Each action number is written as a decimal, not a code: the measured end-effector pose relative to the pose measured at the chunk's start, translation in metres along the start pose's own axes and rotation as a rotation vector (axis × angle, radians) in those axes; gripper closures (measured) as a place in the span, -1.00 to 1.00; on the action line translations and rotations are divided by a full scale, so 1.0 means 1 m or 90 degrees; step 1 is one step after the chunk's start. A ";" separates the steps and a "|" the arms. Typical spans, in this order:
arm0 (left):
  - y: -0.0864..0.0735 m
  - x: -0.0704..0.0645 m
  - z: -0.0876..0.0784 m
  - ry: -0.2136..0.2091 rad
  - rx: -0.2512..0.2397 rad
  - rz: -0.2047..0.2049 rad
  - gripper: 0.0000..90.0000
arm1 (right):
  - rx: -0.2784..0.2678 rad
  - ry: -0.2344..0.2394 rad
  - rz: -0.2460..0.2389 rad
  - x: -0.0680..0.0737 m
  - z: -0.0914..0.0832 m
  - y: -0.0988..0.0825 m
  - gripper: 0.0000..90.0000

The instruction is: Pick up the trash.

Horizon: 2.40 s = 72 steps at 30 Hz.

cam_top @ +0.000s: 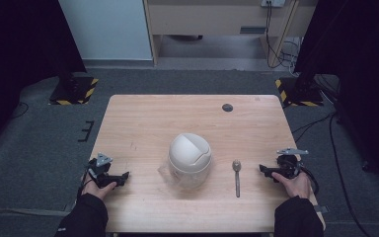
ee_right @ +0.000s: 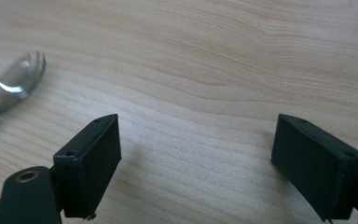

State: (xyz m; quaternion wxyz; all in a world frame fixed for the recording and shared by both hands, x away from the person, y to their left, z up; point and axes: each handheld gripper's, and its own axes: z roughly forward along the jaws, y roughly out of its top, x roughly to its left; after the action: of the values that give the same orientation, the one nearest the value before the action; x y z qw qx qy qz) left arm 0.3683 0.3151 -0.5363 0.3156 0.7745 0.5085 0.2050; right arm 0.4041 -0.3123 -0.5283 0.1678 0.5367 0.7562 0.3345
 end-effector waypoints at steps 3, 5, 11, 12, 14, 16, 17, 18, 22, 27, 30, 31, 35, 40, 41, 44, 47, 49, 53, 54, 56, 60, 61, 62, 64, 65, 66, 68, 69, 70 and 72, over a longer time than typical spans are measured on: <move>0.000 0.000 0.000 0.000 0.000 0.000 -1.00 | -0.032 -0.002 -0.002 0.001 -0.006 0.004 -0.56; 0.000 0.000 0.000 0.000 0.000 0.000 -1.00 | -0.074 0.006 0.011 0.003 -0.013 0.009 -0.52; 0.000 0.000 0.000 0.000 0.000 0.000 -1.00 | -0.144 0.031 0.013 0.013 -0.034 0.025 -0.47; 0.000 0.000 0.000 -0.001 0.000 0.000 -1.00 | -0.151 0.034 0.004 0.015 -0.037 0.027 -0.47; 0.000 0.000 0.000 0.000 0.000 0.001 -1.00 | -0.169 0.035 -0.014 0.017 -0.042 0.031 -0.48; 0.000 0.000 0.000 -0.001 0.000 0.001 -1.00 | -0.186 0.042 -0.024 0.020 -0.048 0.035 -0.47; 0.000 0.000 0.000 -0.001 0.000 0.002 -1.00 | -0.198 0.043 -0.026 0.021 -0.051 0.036 -0.47; 0.000 0.000 0.000 -0.001 0.000 0.002 -1.00 | -0.207 0.044 -0.033 0.022 -0.054 0.038 -0.47; 0.000 0.000 0.000 -0.001 0.000 0.002 -1.00 | -0.259 0.058 -0.045 0.026 -0.068 0.048 -0.55; 0.000 0.000 0.000 -0.001 0.000 0.002 -1.00 | -0.323 0.083 -0.047 0.031 -0.086 0.060 -0.67; 0.000 0.000 0.000 -0.001 0.000 0.002 -1.00 | -0.349 0.100 -0.048 0.036 -0.092 0.065 -0.70; 0.000 0.000 0.000 -0.001 0.000 0.002 -1.00 | -0.352 0.106 -0.054 0.039 -0.094 0.067 -0.72; 0.000 -0.001 0.000 0.000 0.000 0.002 -1.00 | -0.342 0.133 -0.092 0.049 -0.098 0.074 -0.73; 0.000 -0.001 0.000 0.000 0.000 0.002 -1.00 | -0.327 0.181 -0.132 0.068 -0.102 0.084 -0.73; 0.000 -0.001 0.000 0.000 0.000 0.002 -1.00 | -0.326 0.187 -0.144 0.072 -0.102 0.087 -0.73; 0.000 -0.001 0.000 0.000 0.000 0.002 -1.00 | -0.327 0.214 -0.176 0.084 -0.102 0.093 -0.73; 0.000 -0.001 0.000 0.000 0.000 0.002 -1.00 | -0.327 0.238 -0.207 0.096 -0.101 0.099 -0.73; 0.000 -0.001 0.000 0.000 0.000 0.002 -1.00 | -0.324 0.255 -0.218 0.105 -0.099 0.102 -0.73; 0.000 -0.001 0.000 0.000 0.001 0.002 -1.00 | -0.317 0.283 -0.242 0.120 -0.095 0.108 -0.73; 0.000 -0.001 0.000 0.000 0.000 0.002 -1.00 | -0.316 0.289 -0.245 0.123 -0.094 0.109 -0.72; 0.000 -0.001 0.000 0.000 0.001 0.002 -1.00 | -0.310 0.297 -0.256 0.130 -0.091 0.111 -0.72; 0.000 -0.001 0.000 0.000 0.001 0.002 -1.00 | -0.300 0.317 -0.269 0.141 -0.085 0.115 -0.72; 0.000 -0.001 0.000 0.000 0.001 0.002 -1.00 | -0.301 0.325 -0.269 0.144 -0.083 0.116 -0.72; 0.000 -0.001 0.000 0.000 0.001 0.002 -1.00 | -0.302 0.331 -0.270 0.147 -0.081 0.117 -0.72; 0.000 -0.001 0.000 0.000 0.001 0.002 -1.00 | -0.299 0.344 -0.274 0.153 -0.078 0.118 -0.71; 0.000 -0.001 0.000 0.000 0.001 0.002 -1.00 | -0.299 0.353 -0.271 0.156 -0.076 0.118 -0.70; 0.000 -0.001 0.000 0.000 0.001 0.002 -1.00 | -0.300 0.362 -0.266 0.158 -0.074 0.118 -0.70; 0.000 -0.001 0.000 0.000 0.001 0.002 -1.00 | -0.295 0.372 -0.272 0.163 -0.070 0.118 -0.69; 0.000 -0.001 0.000 0.000 0.001 0.002 -1.00 | -0.291 0.379 -0.274 0.167 -0.067 0.118 -0.69; 0.000 -0.001 0.000 0.000 0.001 0.002 -1.00 | -0.286 0.385 -0.279 0.170 -0.065 0.117 -0.69; 0.000 -0.001 0.000 0.000 0.000 0.002 -1.00 | -0.276 0.396 -0.288 0.176 -0.059 0.116 -0.69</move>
State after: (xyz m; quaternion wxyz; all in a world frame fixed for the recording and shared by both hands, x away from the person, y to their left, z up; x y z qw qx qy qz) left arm 0.3677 0.3146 -0.5363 0.3152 0.7753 0.5073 0.2054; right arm 0.3845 -0.1457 -0.3875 0.1097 0.1838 0.7814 0.5861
